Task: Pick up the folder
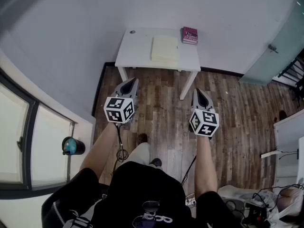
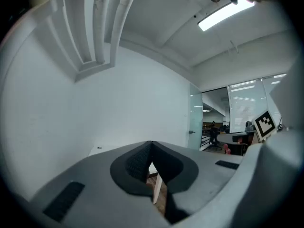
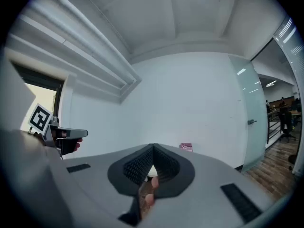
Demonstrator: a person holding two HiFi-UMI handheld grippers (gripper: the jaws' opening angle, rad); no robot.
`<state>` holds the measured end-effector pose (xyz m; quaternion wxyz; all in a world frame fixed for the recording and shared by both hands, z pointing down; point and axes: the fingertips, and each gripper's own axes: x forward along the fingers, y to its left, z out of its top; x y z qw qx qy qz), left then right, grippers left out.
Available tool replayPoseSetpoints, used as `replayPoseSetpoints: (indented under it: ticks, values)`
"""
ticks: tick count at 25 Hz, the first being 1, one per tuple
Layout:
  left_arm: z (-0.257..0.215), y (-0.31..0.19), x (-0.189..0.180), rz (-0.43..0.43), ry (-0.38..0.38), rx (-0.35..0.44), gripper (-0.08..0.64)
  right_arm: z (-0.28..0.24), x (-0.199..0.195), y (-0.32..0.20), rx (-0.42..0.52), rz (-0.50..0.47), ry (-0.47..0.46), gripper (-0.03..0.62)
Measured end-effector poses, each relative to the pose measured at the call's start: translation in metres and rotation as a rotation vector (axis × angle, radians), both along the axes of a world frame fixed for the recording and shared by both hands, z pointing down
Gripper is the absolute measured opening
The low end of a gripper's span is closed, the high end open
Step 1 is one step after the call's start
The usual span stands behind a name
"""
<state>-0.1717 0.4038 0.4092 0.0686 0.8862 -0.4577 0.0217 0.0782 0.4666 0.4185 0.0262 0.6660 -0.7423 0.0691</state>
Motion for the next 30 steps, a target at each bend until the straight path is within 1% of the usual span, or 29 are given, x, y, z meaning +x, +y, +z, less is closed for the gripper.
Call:
replayPoseSetpoints:
  ticks: [5,9,14,20,24,30]
  values:
    - [0.015,-0.029,0.002,-0.006,0.009,-0.017,0.017,0.013,0.000,-0.025,-0.014,-0.010,0.004,0.017]
    - [0.027,-0.063,0.015,-0.006,0.023,-0.024,0.017,0.025,0.007,-0.056,-0.022,-0.038,0.005,0.018]
    - [0.036,-0.130,0.032,-0.002,0.037,-0.040,0.017,0.028,0.024,-0.122,-0.026,-0.041,0.007,0.018]
    - [0.035,-0.225,0.051,0.008,0.028,-0.047,0.017,0.024,0.041,-0.211,-0.038,-0.030,0.027,0.017]
    - [0.027,-0.271,0.061,0.027,0.033,-0.039,0.017,0.021,0.044,-0.259,-0.045,-0.045,0.040,0.018]
    - [0.031,-0.334,0.064,0.051,0.034,-0.059,0.017,0.020,0.045,-0.320,-0.055,-0.025,0.036,0.018]
